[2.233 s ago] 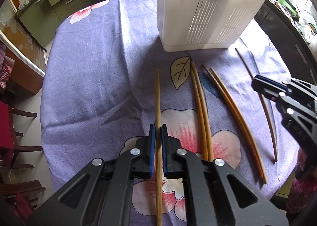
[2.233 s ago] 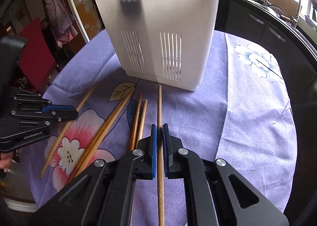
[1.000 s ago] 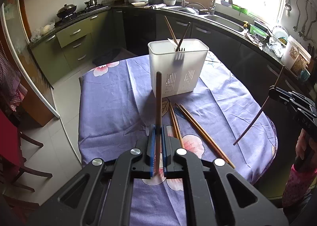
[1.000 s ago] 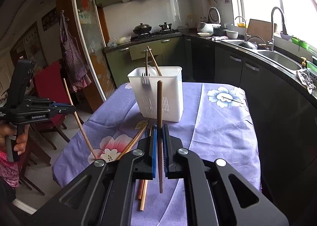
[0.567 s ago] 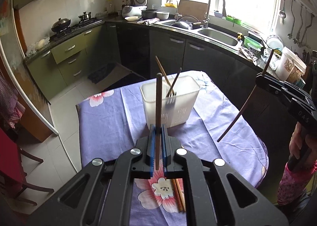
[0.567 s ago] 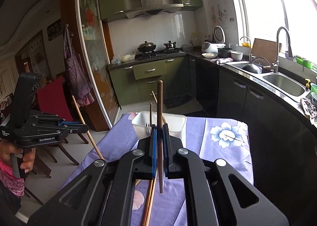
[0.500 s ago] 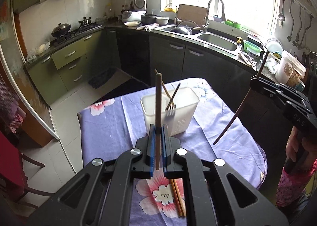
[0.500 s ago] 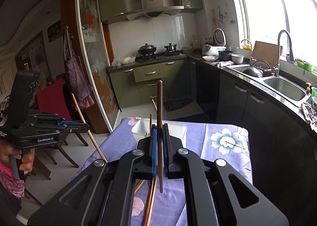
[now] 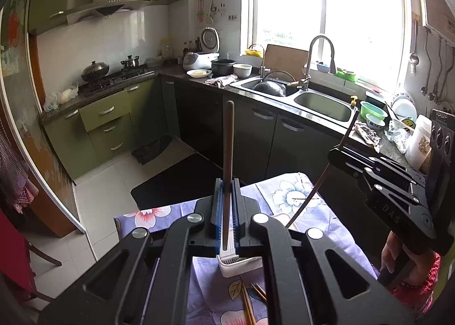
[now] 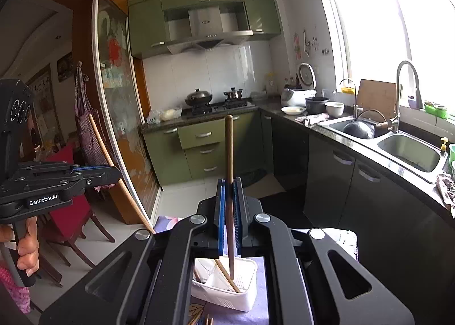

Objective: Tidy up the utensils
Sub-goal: 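Open both tools to drop the chopsticks into the holder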

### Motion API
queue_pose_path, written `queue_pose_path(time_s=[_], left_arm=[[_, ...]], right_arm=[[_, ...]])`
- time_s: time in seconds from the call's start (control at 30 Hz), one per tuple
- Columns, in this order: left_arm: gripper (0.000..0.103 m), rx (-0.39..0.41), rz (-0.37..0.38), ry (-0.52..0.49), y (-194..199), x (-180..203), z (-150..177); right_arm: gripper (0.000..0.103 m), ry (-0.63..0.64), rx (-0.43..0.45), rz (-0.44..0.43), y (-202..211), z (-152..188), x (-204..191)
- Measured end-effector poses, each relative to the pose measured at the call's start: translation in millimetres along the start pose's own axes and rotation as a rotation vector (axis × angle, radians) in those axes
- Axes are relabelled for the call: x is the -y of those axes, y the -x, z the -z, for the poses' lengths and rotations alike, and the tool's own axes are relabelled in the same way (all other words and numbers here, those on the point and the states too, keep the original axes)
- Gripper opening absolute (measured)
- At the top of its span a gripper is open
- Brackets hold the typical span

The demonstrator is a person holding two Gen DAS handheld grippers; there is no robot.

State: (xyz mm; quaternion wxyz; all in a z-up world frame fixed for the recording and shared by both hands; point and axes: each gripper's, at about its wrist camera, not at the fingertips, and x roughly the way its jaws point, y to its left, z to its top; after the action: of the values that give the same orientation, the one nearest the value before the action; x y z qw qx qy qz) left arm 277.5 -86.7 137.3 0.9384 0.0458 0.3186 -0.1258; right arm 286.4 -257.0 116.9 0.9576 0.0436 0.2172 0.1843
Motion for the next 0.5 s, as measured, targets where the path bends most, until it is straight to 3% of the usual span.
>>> queue_pose_path(time_s=[0.23,0.5], left_arm=[[0.006,-0.155,0.021,0.020,-68.5,-1.9,29.4],[0.011,-0.213,0.028,0.038,-82.8,-4.6,62.4]], right_arm=[[0.006,0.003,-0.124,0.001,-54.7,44.8,8.3],[0.012,-0.004,-0.159,-0.003,-58.9,76.0,9.6]])
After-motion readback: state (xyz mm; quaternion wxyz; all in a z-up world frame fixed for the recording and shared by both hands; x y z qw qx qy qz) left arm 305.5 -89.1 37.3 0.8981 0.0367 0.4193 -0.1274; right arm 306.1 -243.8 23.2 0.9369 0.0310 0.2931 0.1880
